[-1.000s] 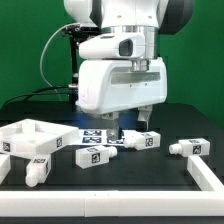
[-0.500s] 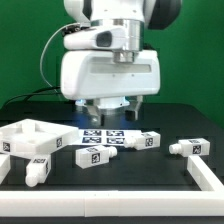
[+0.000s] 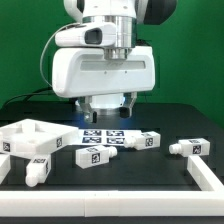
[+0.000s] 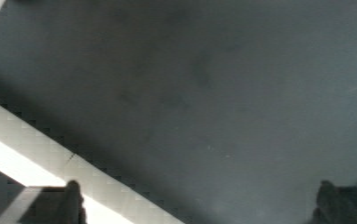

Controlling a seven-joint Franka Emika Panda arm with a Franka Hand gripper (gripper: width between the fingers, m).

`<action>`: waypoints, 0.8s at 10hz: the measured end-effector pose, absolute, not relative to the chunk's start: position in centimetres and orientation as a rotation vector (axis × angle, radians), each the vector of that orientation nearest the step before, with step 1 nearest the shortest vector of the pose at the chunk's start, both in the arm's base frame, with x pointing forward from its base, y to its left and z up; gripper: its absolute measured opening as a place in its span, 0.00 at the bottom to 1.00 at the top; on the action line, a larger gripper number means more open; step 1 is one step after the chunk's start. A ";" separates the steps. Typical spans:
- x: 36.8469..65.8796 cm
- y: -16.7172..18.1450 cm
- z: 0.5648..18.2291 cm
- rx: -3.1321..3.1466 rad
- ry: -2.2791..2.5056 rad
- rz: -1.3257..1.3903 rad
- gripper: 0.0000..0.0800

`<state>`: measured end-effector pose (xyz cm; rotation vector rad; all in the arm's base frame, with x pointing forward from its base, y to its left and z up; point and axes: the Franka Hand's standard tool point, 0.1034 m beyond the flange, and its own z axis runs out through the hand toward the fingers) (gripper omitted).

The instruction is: Assemble one leg

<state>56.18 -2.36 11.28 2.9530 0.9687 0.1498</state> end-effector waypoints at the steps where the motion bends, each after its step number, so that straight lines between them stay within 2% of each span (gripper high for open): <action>1: 55.8 -2.2 10.9 2.985 0.845 0.185 0.81; 4: 54.3 -3.3 9.9 3.118 0.444 0.113 0.81; 7: 54.2 -3.6 9.6 3.133 0.415 0.108 0.81; 8: 54.2 -3.5 9.6 3.161 0.268 0.108 0.81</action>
Offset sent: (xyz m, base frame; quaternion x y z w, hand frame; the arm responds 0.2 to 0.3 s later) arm -0.0056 -0.0306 -0.0108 0.0305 -0.0682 0.2266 0.9711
